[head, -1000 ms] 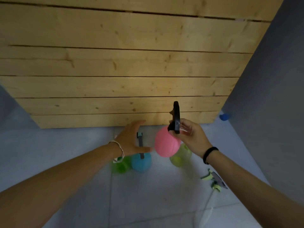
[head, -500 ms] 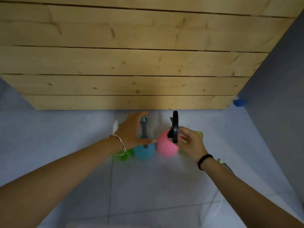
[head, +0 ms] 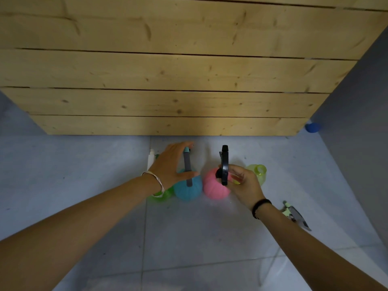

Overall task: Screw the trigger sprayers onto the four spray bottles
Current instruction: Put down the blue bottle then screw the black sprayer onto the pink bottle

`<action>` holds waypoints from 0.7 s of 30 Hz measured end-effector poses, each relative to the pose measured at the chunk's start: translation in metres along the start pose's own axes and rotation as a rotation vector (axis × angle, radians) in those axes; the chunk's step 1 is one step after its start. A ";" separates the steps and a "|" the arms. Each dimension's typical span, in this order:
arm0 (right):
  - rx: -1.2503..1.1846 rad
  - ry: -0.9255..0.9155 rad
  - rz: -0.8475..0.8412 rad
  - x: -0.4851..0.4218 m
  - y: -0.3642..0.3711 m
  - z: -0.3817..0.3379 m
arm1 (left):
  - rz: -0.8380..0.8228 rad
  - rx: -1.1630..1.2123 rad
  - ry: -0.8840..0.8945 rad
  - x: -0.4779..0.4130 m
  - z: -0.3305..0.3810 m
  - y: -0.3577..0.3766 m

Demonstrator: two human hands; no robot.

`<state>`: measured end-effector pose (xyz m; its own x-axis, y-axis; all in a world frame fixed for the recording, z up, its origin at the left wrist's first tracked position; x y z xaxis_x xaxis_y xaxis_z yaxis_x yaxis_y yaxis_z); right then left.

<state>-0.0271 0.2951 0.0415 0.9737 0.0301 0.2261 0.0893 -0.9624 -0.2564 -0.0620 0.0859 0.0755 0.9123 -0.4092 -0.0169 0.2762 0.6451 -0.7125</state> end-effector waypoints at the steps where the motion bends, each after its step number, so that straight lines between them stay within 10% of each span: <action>1: 0.000 -0.001 -0.002 0.000 0.000 0.000 | -0.002 0.002 -0.002 0.000 0.000 0.000; 21: 0.130 0.014 -0.037 0.011 -0.018 -0.006 | 0.053 -0.089 0.164 -0.023 0.046 0.001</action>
<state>-0.0196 0.3107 0.0544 0.9661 0.0605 0.2509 0.1528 -0.9176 -0.3670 -0.0684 0.1261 0.1074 0.8614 -0.4805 -0.1650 0.1943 0.6116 -0.7669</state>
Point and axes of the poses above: each hand's wrist, its own x-axis away from the middle knuckle, its own y-axis out of the palm, z = x × y, the point moved 4 cm from there along -x, towards the middle knuckle, and after that the axes turned 5 degrees about y, right-handed, at the moved point
